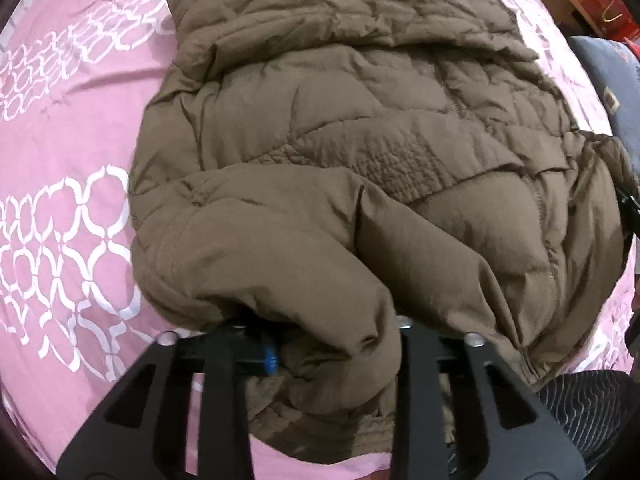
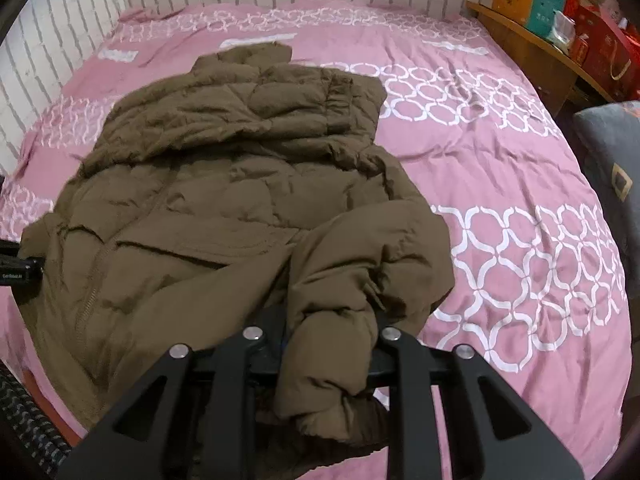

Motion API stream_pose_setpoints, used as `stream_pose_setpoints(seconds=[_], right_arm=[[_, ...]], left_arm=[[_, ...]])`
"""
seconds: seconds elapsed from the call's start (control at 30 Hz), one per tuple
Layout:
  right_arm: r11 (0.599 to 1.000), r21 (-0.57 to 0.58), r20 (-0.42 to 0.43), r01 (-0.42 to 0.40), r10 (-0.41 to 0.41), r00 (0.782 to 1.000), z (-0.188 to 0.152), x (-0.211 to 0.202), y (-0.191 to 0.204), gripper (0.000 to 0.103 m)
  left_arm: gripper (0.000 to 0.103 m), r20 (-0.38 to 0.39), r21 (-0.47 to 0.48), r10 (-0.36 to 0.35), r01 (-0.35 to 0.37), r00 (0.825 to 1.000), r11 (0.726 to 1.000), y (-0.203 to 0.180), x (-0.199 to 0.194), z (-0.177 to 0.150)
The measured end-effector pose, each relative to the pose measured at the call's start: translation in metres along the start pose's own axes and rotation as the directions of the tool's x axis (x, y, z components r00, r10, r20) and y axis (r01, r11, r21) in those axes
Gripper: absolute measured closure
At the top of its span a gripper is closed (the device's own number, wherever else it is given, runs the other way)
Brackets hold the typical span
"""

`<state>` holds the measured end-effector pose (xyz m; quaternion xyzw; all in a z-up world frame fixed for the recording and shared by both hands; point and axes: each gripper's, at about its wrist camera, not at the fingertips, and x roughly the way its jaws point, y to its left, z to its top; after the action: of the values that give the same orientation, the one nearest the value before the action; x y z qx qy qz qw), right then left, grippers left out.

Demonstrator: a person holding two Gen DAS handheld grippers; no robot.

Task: Fold large clothes

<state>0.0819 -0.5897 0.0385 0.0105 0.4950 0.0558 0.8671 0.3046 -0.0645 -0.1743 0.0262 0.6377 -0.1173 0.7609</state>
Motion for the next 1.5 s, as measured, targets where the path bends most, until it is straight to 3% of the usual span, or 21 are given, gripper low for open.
stream_pose_setpoints(seconds=[0.07, 0.17, 0.23, 0.47, 0.73, 0.83, 0.93, 1.0, 1.1, 1.17, 1.33, 1.4, 1.5], right_arm=[[1.0, 0.017, 0.047, -0.018, 0.017, 0.999, 0.001, -0.017, -0.001, 0.08], [1.0, 0.007, 0.132, -0.019, 0.018, 0.991, 0.003, -0.047, 0.0, 0.081], [0.999, 0.029, 0.188, -0.039, 0.032, 0.982, 0.001, -0.068, -0.003, 0.082], [0.996, 0.038, 0.31, -0.077, 0.062, 0.949, -0.013, -0.128, -0.006, 0.083], [0.997, 0.015, 0.429, -0.078, 0.064, 0.901, -0.036, -0.199, -0.006, 0.083], [0.997, 0.031, 0.446, -0.065, 0.044, 0.894, -0.036, -0.212, -0.013, 0.083], [0.994, 0.081, 0.409, -0.071, 0.032, 0.912, -0.032, -0.192, -0.025, 0.083], [0.99, 0.106, 0.386, -0.088, 0.04, 0.922, -0.031, -0.179, -0.028, 0.083], [0.988, 0.115, 0.363, -0.102, 0.054, 0.93, -0.029, -0.164, -0.027, 0.083], [0.99, 0.105, 0.361, -0.098, 0.053, 0.931, -0.019, -0.158, -0.022, 0.083], [0.979, 0.15, 0.358, -0.138, 0.077, 0.931, 0.032, -0.135, -0.03, 0.083], [0.966, 0.191, 0.369, -0.173, 0.093, 0.925, 0.053, -0.122, -0.037, 0.083], [0.967, 0.204, 0.366, -0.153, 0.069, 0.928, 0.086, -0.1, -0.041, 0.083]], left_arm=[[0.088, 0.033, -0.04, -0.033, 0.035, 0.999, 0.999, 0.007, -0.016, -0.004], [0.091, 0.129, -0.08, -0.084, 0.094, 0.988, 0.992, 0.018, -0.051, -0.012], [0.091, 0.185, -0.074, -0.081, 0.097, 0.979, 0.993, 0.019, -0.07, -0.022], [0.092, 0.379, -0.046, -0.073, 0.098, 0.923, 0.994, 0.028, -0.159, -0.068], [0.092, 0.489, -0.036, -0.136, 0.176, 0.861, 0.984, 0.04, -0.232, -0.117], [0.091, 0.528, -0.005, -0.145, 0.174, 0.837, 0.985, 0.042, -0.264, -0.132], [0.089, 0.53, -0.007, -0.139, 0.168, 0.837, 0.986, 0.049, -0.268, -0.131], [0.089, 0.505, -0.04, -0.103, 0.142, 0.857, 0.989, 0.057, -0.256, -0.125], [0.089, 0.449, -0.09, -0.105, 0.162, 0.887, 0.983, 0.068, -0.231, -0.113], [0.089, 0.435, -0.116, -0.1, 0.165, 0.895, 0.979, 0.074, -0.221, -0.103], [0.087, 0.473, -0.134, -0.065, 0.145, 0.879, 0.98, 0.077, -0.23, -0.065], [0.086, 0.501, -0.15, -0.026, 0.117, 0.865, 0.982, 0.078, -0.228, -0.037], [0.086, 0.525, -0.182, 0.034, 0.074, 0.85, 0.98, 0.081, -0.22, 0.008]])
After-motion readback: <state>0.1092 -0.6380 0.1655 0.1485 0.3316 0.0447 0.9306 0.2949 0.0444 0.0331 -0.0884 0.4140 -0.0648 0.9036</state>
